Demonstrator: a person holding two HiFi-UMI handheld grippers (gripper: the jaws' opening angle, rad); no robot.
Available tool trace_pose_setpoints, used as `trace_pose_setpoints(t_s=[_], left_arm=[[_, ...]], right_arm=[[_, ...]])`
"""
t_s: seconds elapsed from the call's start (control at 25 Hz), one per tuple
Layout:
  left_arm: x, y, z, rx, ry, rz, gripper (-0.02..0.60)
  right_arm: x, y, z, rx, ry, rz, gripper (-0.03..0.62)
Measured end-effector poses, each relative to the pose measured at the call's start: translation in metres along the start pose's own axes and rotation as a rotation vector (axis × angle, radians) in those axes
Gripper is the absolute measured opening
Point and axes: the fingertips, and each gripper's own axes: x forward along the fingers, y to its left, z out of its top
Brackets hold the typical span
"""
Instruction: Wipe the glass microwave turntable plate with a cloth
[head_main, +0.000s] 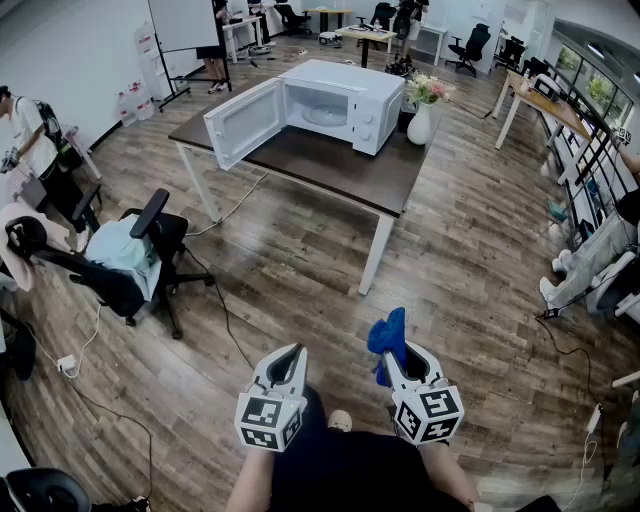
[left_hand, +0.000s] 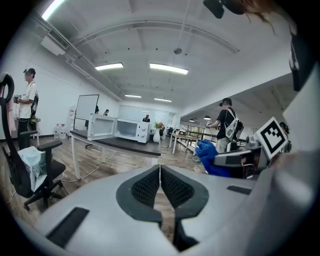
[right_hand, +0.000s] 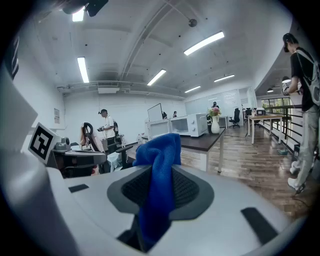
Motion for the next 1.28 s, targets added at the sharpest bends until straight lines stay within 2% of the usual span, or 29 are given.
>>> trace_pose_setpoints(t_s=[0.52, 0.76, 1.04, 1.28], left_arm=[[-0.005, 0.003, -0.010, -0.013, 0.015, 0.026, 0.009], [0.000, 0.020, -0.004, -0.016, 0.032, 0.049, 0.009], [0.040, 0.056, 0.006, -0.024, 0.041, 0.054, 0.009], [0.104, 0.113, 0.036, -0.014, 0.047, 0.034, 0.009]], right_arm=[[-0.004, -0.005, -0.009, 0.055, -0.002, -0.004, 0.101], [0.011, -0.011, -0.001, 0.066, 0.020, -0.016, 0.106], [0.067, -0.018, 0.009, 0.074, 0.044, -0.003, 0.107], [0.146, -0.033, 0.041, 0.081, 0.049, -0.022, 0.109]])
